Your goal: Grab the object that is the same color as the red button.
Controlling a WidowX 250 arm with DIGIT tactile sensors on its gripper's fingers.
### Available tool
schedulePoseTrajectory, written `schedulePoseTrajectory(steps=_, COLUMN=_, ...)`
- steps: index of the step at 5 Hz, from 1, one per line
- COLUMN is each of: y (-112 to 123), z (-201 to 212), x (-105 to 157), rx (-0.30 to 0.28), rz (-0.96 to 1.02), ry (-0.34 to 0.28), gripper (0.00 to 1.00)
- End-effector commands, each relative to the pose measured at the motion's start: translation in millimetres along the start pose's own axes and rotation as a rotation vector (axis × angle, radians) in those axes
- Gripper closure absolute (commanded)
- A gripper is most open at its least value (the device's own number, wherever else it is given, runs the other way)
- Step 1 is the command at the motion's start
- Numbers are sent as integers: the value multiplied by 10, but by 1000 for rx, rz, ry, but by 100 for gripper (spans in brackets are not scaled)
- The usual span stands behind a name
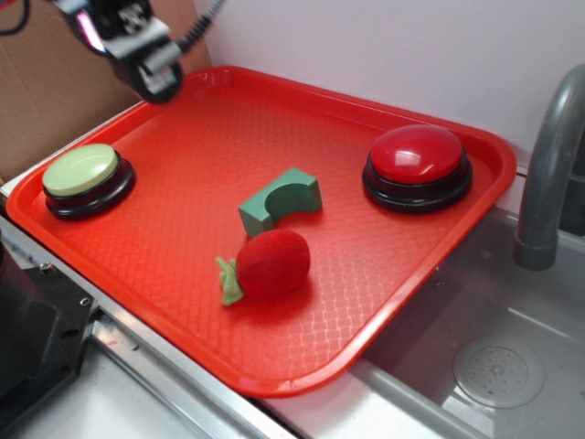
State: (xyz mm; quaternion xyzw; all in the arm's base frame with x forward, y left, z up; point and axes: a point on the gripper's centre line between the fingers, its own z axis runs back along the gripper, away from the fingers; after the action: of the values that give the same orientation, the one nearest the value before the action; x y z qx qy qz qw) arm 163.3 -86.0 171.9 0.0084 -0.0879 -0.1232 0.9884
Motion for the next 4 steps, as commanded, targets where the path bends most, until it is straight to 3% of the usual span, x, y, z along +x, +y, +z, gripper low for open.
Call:
schedulePoseTrajectory(steps=1, y=-364, z=-544, x=241, rx=-48, rz=34, ry=-114, gripper=0)
schedulePoseTrajectory(steps=2, y=-479, z=-843, x=248, rx=-10, rz=167, ry=-22, gripper=0)
schedulePoseTrajectory(steps=3, y=-491, z=-1057, x=218, rx=-23, rz=174, ry=25, gripper=0)
schedulePoseTrajectory(steps=4, y=-507, z=-1339, x=145, rx=-59, rz=259, ry=113, gripper=0)
